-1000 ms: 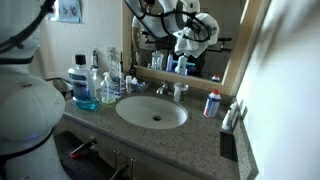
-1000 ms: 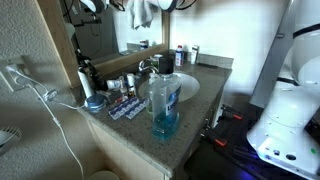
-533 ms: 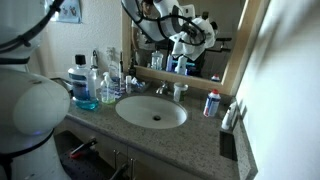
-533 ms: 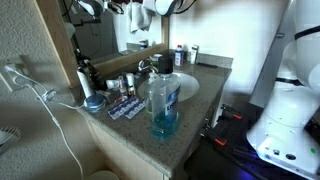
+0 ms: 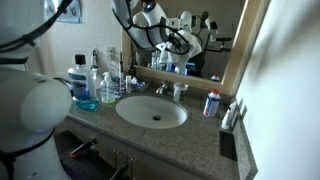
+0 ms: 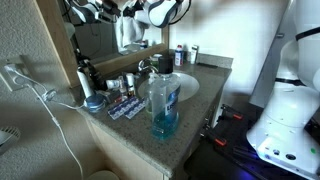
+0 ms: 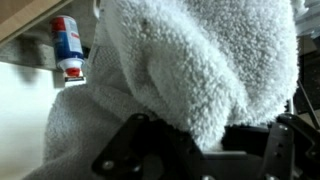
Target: Wipe the mirror with the white cloth
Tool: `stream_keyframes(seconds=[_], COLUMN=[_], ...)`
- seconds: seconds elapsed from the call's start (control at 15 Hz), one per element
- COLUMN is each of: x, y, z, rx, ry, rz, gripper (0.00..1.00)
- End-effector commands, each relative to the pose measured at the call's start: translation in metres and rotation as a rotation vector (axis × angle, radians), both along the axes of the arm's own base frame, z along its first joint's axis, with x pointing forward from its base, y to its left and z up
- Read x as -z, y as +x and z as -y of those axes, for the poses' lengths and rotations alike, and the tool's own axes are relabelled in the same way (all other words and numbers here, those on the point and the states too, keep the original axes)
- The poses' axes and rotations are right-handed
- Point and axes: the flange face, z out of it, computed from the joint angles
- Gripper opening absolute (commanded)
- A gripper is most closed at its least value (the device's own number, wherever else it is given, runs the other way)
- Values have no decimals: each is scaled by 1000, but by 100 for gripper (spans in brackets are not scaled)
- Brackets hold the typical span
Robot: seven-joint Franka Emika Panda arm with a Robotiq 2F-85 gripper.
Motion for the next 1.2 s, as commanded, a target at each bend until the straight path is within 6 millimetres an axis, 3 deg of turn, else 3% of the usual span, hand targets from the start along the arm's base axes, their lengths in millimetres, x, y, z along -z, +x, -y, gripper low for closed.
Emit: stream_keyframes(seconds=[0.0,0.2,0.67,0.87,1.13], x=[23,18,-7,-19,-37], y=[7,5,-4,-5,-6], z=[-66,-95,-124,-128,-120], rx=[-107,-173,-266,-286,-274], ry=[-22,-27,-53,-63,-56], rz=[-42,-30,27,55,92], gripper=[3,4,3,3,3])
